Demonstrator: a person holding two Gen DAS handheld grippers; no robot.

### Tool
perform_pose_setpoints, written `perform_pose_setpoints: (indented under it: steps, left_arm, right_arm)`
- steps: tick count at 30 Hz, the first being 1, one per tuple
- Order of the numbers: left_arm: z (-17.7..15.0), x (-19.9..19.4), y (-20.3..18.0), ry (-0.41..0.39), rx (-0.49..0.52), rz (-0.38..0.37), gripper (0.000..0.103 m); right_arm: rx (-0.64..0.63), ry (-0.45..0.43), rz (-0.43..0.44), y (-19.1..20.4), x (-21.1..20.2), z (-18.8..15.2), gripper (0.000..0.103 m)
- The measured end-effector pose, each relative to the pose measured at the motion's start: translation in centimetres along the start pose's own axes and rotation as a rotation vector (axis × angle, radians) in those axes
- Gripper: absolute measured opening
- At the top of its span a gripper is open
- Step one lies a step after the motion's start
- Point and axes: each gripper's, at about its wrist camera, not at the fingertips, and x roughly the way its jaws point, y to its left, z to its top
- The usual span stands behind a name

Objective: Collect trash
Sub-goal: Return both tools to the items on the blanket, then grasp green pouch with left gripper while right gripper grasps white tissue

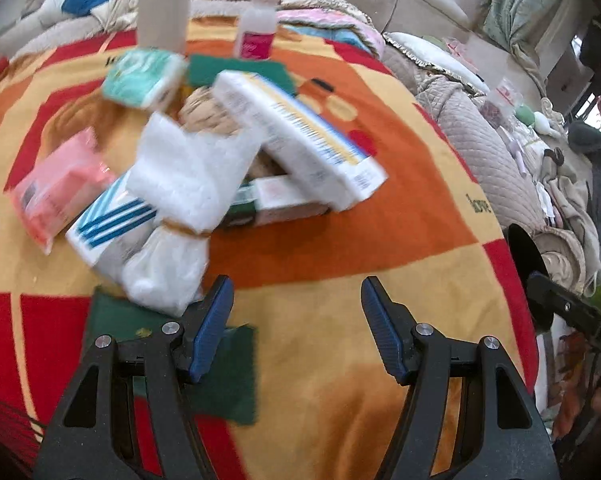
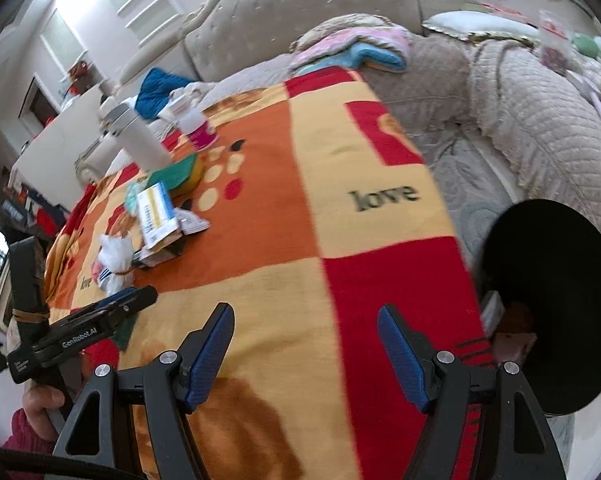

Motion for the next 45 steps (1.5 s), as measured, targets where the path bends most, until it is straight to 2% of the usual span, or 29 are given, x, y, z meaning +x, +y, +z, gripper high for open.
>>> perform_pose_setpoints:
  steps: [5,11,18,22,27,32,34,36,39,40,41,45]
  left_arm:
    - [-1.7,-2.1,2.4,0.031,0.006,-0.02,0.065]
    - [-4.0,-5.4,5.7,0.046,-0.02,-0.003,0.065]
    - [-5.4,-9.5,7.8,-0.001,-0.041,0.033,0.065]
    - [-5.7,-11.1,8.3,-0.047,-0.007,0.096,0.065]
    - [-5.7,-10.0,9.6,-0.03,0.029,0.206,0.065]
    - [-5.8,-7.4,10.3,0.022,0.012,0.207,0.065]
    - [-5.8,-6.8,10.4,0.024,0.013,0.222,0.065]
    - [-5.7,-6.6,10.4,0.006,0.014,0.235,0.065]
    - [-5.6,-6.7,10.5,-0.008,-0.012,0.226,0.062]
    - [-5.5,-6.7,10.5,-0.012,-0.014,0.23,0.046]
    - [-5.5,-6.8,10.5,-0.015,-0.01,0.251,0.038]
    - [-5.3,-7.1,10.4,-0.012,-0.033,0.228,0.037]
  right_arm:
    - [-0.049,0.02,0.035,2.8,1.0,0.0,0.074]
    - [-0.1,0.064,0.096,6.5,2.7,-0.4,0.076]
    - [-0.199,0.123,0.193,12.0,5.2,-1.4,0.076]
    - [-0.294,0.134,0.221,15.1,6.3,-1.5,0.076]
    - [-0.444,0.15,0.205,18.9,8.5,-1.1,0.077]
    - [-0.522,0.204,0.174,20.5,11.5,-1.2,0.077]
    - [-0.539,0.187,0.176,20.6,11.9,-1.4,0.074]
    - [-0.541,0.18,0.186,20.6,12.2,-1.6,0.046]
    - [-0.529,0.185,0.213,20.5,12.4,-2.0,0.035]
    - [-0.534,0.175,0.216,20.5,12.2,-2.1,0.035]
    - [-0.533,0.169,0.219,20.5,12.0,-2.2,0.033]
    - [-0.486,0.128,0.241,19.6,10.2,-1.9,0.033]
